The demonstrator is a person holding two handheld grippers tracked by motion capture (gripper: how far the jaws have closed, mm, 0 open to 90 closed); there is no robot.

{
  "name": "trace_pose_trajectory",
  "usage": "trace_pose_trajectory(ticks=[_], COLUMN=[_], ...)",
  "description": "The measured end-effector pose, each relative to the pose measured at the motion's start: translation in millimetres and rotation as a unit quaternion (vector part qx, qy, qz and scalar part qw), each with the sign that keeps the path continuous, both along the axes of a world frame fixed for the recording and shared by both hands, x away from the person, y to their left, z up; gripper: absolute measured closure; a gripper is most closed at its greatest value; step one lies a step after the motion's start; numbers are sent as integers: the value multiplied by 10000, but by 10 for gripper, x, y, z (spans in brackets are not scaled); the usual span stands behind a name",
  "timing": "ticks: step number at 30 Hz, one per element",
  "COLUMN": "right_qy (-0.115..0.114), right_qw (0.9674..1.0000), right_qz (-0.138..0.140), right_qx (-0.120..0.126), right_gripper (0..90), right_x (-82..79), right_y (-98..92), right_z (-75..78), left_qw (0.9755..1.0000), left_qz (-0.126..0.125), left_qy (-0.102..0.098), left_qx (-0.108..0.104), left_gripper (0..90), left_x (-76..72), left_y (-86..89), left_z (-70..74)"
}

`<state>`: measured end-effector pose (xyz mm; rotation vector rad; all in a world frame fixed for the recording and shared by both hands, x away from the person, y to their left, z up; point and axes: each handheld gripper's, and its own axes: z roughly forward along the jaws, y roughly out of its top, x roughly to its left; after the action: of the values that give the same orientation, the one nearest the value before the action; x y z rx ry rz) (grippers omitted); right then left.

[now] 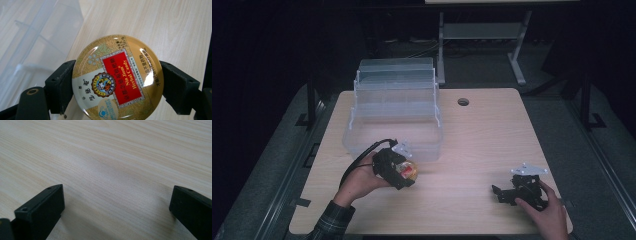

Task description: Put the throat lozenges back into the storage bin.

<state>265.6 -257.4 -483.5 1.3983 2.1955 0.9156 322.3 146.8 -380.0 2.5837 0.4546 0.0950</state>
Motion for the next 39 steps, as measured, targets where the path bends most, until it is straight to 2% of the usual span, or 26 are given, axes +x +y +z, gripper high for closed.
trace_pose_trajectory(ticks=[7, 22, 30, 39], right_qy=[0, -1, 0, 1], right_qw=[10000, 10000, 10000, 10000], right_qz=[1, 1, 0, -2], right_qx=[0, -1, 2, 5], right_gripper=[0, 0, 0, 0], right_x=[0, 0, 0, 0], right_y=[0, 0, 0, 0], right_z=[0, 0, 0, 0], left_qw=[9999, 9992, 9985, 9979], left_qz=[131, 381, 540, 628], left_qy=[2, -21, -33, -99], left_qx=[66, 70, 9, 91], left_gripper=[195, 195, 195, 195], left_x=[24, 64, 90, 135], left_y=[92, 270, 369, 474], left_z=[13, 46, 84, 168])
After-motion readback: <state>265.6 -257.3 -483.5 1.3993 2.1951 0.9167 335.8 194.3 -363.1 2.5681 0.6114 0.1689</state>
